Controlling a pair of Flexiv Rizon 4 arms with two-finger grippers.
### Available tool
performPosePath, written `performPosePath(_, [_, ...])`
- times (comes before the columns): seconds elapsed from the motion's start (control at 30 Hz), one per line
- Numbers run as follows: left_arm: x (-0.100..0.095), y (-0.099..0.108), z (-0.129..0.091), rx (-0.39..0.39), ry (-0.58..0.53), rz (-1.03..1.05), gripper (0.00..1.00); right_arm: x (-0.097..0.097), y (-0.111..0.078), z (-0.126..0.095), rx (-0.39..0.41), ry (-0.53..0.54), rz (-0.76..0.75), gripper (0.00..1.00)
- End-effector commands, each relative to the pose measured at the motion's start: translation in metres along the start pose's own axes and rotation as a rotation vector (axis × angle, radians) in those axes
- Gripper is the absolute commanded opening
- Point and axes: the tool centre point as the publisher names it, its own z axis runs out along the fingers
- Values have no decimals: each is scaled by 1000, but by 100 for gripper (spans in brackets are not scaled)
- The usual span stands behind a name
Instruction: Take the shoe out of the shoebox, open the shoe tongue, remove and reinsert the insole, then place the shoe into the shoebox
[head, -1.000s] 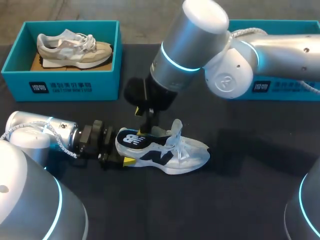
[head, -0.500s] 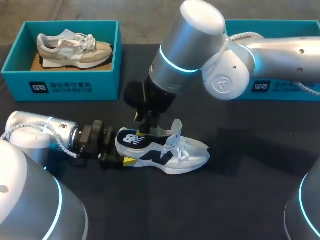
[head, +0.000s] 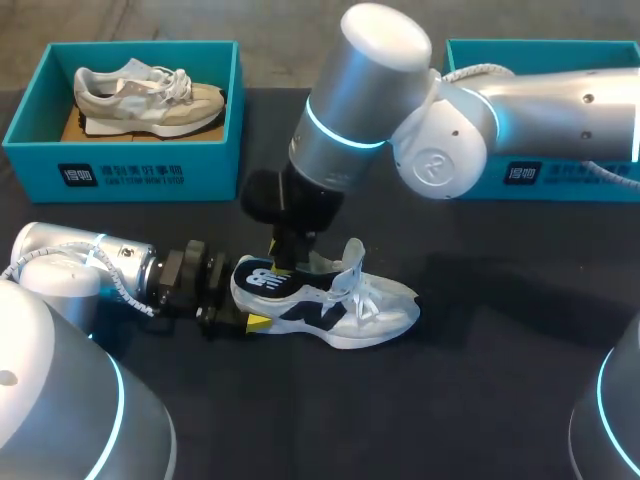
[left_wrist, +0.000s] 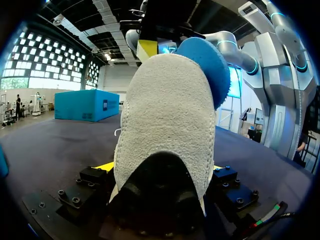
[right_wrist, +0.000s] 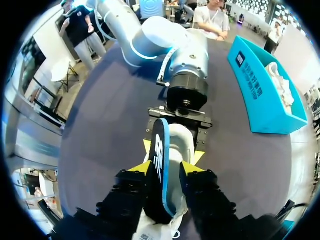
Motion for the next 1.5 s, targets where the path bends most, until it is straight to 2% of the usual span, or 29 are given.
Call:
performPosePath(0.03, [-2, 3, 1, 0, -3, 0, 0, -1, 0, 3, -3, -1, 1, 26])
performPosePath(0.2, [-2, 3, 1, 0, -3, 0, 0, -2, 0, 4, -5, 1, 1, 18])
performPosePath(0.27, [-2, 3, 1, 0, -3, 0, 0, -2, 0, 4, -5, 1, 0, 0])
performPosePath(0.3, [-2, 3, 1, 0, -3, 0, 0, -2, 0, 4, -4, 1, 0, 0])
performPosePath(0.73, [-2, 3, 1, 0, -3, 0, 0, -3, -2, 2, -2, -1, -3, 0])
performPosePath(0.77, [-2, 3, 1, 0, -3, 0, 0, -3, -2, 2, -3, -2, -3, 2])
performPosePath(0.87, [-2, 3, 1, 0, -3, 0, 0, -2, -2, 2, -3, -1, -4, 22])
performPosePath(0.9, [-2, 3, 1, 0, -3, 0, 0, -2, -2, 2, -2, -1, -4, 24])
performPosePath(0.97, [-2, 3, 1, 0, -3, 0, 0, -2, -2, 2, 5, 2, -1, 19])
performPosePath(1.0, [-2, 3, 1, 0, -3, 0, 0, -2, -2, 2, 6, 3, 0, 0])
performPosePath(1.43, [-2, 3, 1, 0, -3, 0, 0, -3, -3, 3, 4, 3, -2, 0])
performPosePath(1.47, [-2, 3, 1, 0, -3, 0, 0, -3, -3, 3, 3, 5, -2, 7])
performPosePath(1.5, [-2, 3, 1, 0, -3, 0, 0, -3, -2, 3, 2, 5, -2, 18])
